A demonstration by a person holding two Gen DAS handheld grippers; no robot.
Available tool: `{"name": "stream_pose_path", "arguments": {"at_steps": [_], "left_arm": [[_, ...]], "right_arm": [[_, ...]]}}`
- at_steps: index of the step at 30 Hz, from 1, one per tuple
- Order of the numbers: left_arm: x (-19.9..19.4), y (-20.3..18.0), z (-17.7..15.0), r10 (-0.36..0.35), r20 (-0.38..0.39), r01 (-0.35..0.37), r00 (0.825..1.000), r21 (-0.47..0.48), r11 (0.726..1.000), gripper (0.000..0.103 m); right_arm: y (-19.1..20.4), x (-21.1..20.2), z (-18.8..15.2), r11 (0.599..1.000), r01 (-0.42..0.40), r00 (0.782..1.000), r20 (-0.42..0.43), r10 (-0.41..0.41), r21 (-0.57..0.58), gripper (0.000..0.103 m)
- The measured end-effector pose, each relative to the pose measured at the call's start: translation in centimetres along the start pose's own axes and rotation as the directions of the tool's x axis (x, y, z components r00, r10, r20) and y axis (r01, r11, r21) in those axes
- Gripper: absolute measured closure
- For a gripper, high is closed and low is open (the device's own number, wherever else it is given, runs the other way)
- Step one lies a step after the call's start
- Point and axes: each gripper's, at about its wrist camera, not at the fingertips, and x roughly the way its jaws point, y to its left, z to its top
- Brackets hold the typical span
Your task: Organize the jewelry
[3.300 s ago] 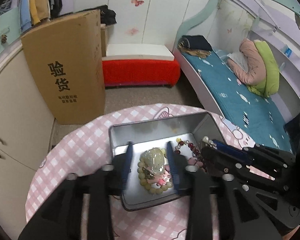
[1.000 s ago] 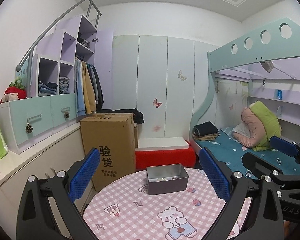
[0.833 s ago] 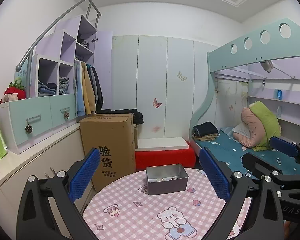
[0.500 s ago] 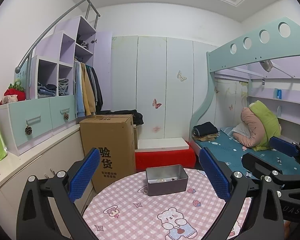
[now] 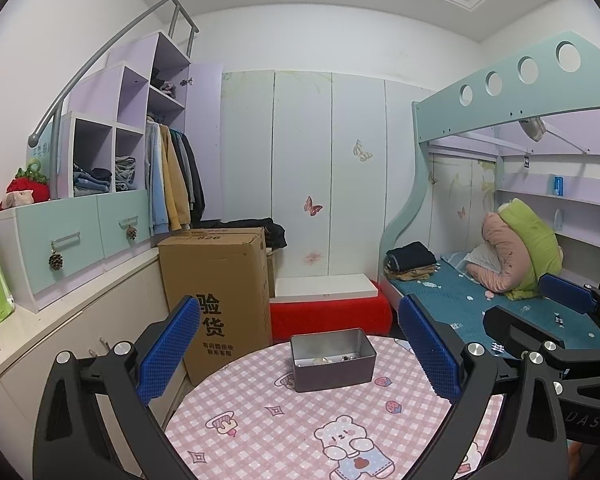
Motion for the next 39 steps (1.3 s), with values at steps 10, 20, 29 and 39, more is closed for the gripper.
{"name": "stream_pose_path", "arguments": {"at_steps": [10,20,29,39], "left_arm": [[0.2,0.0,0.0,0.000,-0.003,0.000,1.000,0.001,1.000,0.007],[0.5,0.0,0.0,-0.004,-0.008,0.004,1.000,-0.001,1.000,0.007],[1.2,0.1,-0.5,-0.005,-0.011,0.005,1.000,0.002,1.000,0.007],[1.3,0.0,-0.6,-0.009,-0.015,0.009,1.000,0.003,1.000,0.007]], "right_arm": [[-0.1,0.1,0.0,1.000,-0.001,1.000,-0.003,0.001,0.003,0.019],[-0.1,0.2,0.0,1.000,0.000,1.000,-0.005,0.000,0.003,0.019],[-0.2,0.1,-0.4,1.000,-0.001,1.000,-0.009,0.001,0.006,0.019],[-0.4,0.6,-1.3,1.000,-0.001,1.000,-0.019,0.002,0.015,0.019]]}}
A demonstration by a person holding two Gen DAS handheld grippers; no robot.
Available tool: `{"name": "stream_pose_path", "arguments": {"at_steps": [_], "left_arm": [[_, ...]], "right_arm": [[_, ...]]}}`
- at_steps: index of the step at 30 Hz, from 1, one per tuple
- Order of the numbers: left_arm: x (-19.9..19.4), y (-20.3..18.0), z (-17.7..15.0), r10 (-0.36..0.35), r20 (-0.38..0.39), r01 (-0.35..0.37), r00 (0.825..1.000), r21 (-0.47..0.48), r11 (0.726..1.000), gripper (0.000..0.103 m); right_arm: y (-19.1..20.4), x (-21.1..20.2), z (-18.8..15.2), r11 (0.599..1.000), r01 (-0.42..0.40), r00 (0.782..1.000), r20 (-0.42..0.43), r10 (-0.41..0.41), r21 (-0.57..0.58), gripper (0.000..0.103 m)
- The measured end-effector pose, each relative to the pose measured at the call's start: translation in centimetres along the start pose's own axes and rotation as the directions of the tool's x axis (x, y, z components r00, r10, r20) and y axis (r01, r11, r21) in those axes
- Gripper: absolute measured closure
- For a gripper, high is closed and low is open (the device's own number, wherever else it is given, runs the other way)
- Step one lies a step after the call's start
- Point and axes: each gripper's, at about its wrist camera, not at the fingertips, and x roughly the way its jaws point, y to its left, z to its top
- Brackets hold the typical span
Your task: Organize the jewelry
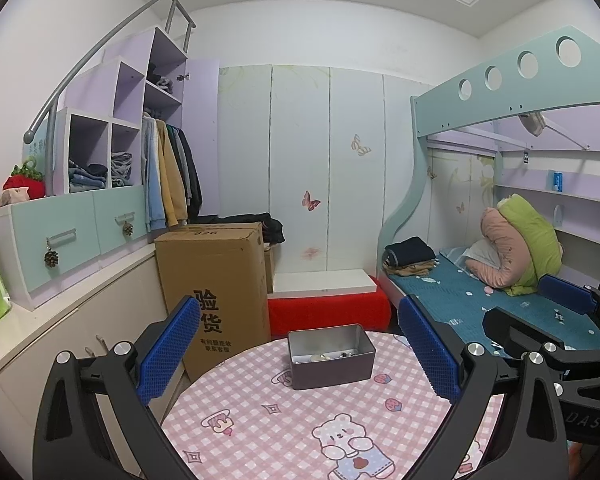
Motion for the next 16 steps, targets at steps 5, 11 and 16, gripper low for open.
{"name": "stream_pose_path", "arguments": {"at_steps": [5,11,16], "left_arm": [[0.6,0.1,-0.3,-0.009,-0.006,0.009,1.000,-0.002,1.000,0.007],[1.4,0.1,-0.6,-0.022,-0.023,0.022,0.999,-0.011,1.000,0.007],[2.2,0.0,-0.8,-0.022,-0.043,0.022,0.999,-0.010,1.000,0.007]], "right_arm": [[-0.1,0.6,-0.1,1.000,-0.004,1.000,-0.008,0.004,0.006,0.019],[-0.3,1.3,-0.3,1.000,-0.007,1.000,-0.020,0.007,0.016,0.019],[-0.7,2.2,-0.4,1.000,-0.006,0.999,-0.038,0.007,0.024,0.019]]}}
